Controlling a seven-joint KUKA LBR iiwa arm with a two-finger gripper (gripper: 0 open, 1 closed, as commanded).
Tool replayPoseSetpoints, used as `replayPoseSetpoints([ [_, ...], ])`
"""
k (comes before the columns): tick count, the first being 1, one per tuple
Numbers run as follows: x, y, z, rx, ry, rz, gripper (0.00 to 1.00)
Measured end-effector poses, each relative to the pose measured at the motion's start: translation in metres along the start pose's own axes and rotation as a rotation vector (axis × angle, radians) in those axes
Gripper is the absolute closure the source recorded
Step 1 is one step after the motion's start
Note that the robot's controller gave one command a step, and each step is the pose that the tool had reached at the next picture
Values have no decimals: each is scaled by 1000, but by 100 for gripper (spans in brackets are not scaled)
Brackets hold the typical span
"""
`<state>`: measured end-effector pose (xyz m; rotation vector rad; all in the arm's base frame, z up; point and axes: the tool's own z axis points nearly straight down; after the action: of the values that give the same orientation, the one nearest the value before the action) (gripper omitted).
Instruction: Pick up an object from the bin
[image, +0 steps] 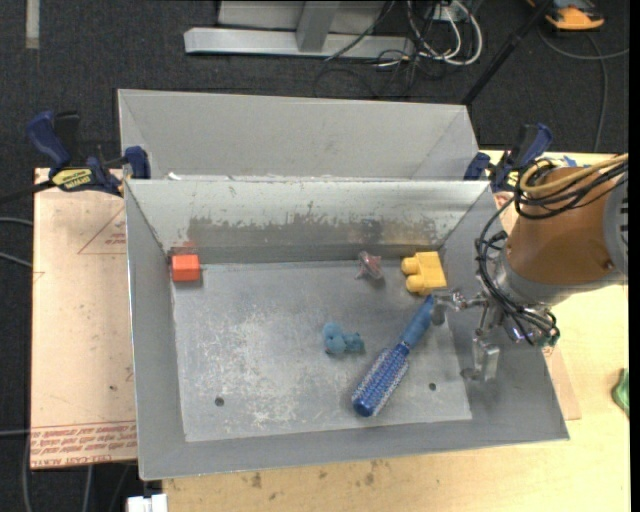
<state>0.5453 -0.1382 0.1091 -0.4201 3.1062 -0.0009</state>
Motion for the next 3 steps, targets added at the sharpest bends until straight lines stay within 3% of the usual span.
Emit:
replayPoseSetpoints([
  [1, -55, 68, 38, -2, -5, -178, 0],
  [2, -52, 65, 38, -1, 5, -175, 100],
  [3, -70, 73, -90, 2, -4, -153, 100],
])
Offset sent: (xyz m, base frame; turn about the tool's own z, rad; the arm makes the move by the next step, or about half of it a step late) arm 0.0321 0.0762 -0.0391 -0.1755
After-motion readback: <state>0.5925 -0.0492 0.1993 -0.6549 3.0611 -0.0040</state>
